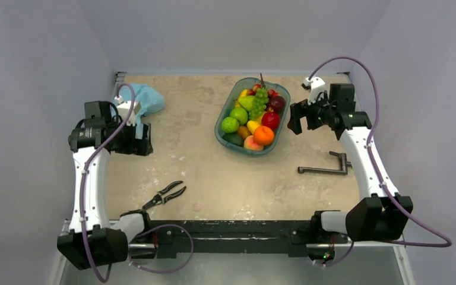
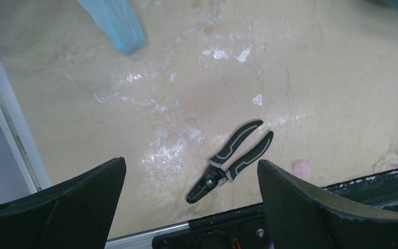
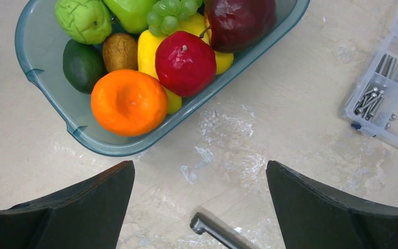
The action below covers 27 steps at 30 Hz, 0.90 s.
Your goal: Place the fake fruits into the plastic bag and tie a complex knot
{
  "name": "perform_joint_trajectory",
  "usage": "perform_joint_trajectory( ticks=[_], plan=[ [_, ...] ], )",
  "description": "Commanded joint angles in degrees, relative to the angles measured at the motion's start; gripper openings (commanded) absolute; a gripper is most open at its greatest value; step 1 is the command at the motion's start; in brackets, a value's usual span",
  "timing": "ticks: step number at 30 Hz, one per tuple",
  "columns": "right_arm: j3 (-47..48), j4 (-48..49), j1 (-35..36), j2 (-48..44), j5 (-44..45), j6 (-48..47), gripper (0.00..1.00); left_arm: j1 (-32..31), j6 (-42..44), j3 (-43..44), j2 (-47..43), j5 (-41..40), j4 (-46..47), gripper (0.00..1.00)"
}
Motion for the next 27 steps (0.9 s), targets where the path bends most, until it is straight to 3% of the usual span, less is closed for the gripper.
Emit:
perform_joint_trajectory(
  ticks=[1, 11, 15, 19, 27],
  plan=[
    [3.8, 0.4, 0.1, 0.1, -1.9, -1.1, 0.99, 0.1, -2.2, 12.4, 7.8, -3.0, 5.0, 1.0],
    [6.2, 0.5, 0.1, 0.9, -0.7, -1.6, 0.99, 1.8, 5.8, 40.9, 35.5, -7.4, 6.7, 1.0],
    [6.5, 0.7, 0.2, 1.5, 0.9, -1.9, 0.99, 1.7, 13.3, 41.4, 41.4, -4.0, 11.5, 1.0],
    [6.2, 1.3, 0.1, 2.0, 2.8, -2.0, 0.99, 1.0, 19.7, 36.9, 45.7, -8.6, 21.3, 1.0],
    [6.9, 1.2, 0.2, 3.2, 5.6, -4.2, 0.99, 0.6, 24.7, 50.6, 64.7, -13.5, 18.6, 1.0]
  ],
)
